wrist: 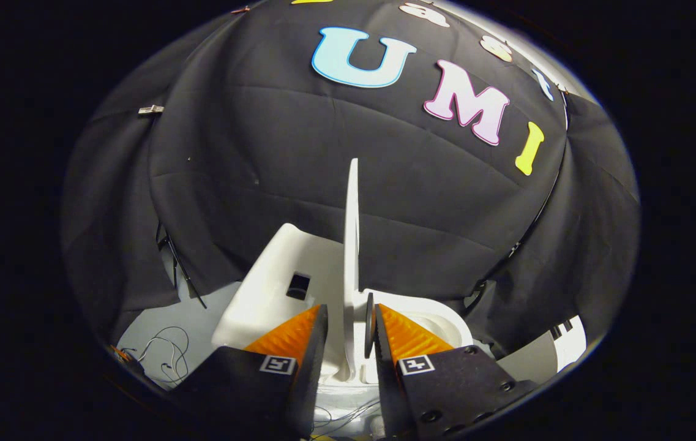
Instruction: Open the toilet lid.
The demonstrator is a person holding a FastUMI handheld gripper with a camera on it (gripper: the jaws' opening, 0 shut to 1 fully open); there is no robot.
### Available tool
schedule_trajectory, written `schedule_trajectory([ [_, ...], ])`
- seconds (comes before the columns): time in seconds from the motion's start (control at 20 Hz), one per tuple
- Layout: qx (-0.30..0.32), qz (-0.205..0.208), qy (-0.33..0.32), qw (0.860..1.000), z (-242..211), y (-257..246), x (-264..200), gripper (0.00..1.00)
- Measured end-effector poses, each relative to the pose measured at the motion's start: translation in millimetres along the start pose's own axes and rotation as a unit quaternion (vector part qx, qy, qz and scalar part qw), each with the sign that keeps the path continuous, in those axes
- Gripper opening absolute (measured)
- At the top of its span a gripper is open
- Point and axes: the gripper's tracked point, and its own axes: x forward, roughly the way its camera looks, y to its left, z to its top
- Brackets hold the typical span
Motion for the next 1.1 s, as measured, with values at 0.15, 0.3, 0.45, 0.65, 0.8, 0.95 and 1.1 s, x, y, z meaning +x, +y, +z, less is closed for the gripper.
schedule_trajectory([
  [0.15,0.004,0.008,0.002,1.0,0,0,-1,0.98],
  [0.3,-0.003,0.022,-0.011,1.0,8,1,-4,0.99],
  [0.45,0.012,0.032,-0.028,0.999,28,-7,-13,0.99],
  [0.65,0.038,0.065,-0.066,0.995,73,-25,-31,0.99],
  [0.8,0.074,0.091,-0.099,0.988,106,-60,-44,0.99],
  [0.95,0.106,0.107,-0.109,0.983,120,-108,-45,0.99],
  [1.1,0.121,0.106,-0.114,0.98,120,-164,-36,0.99],
])
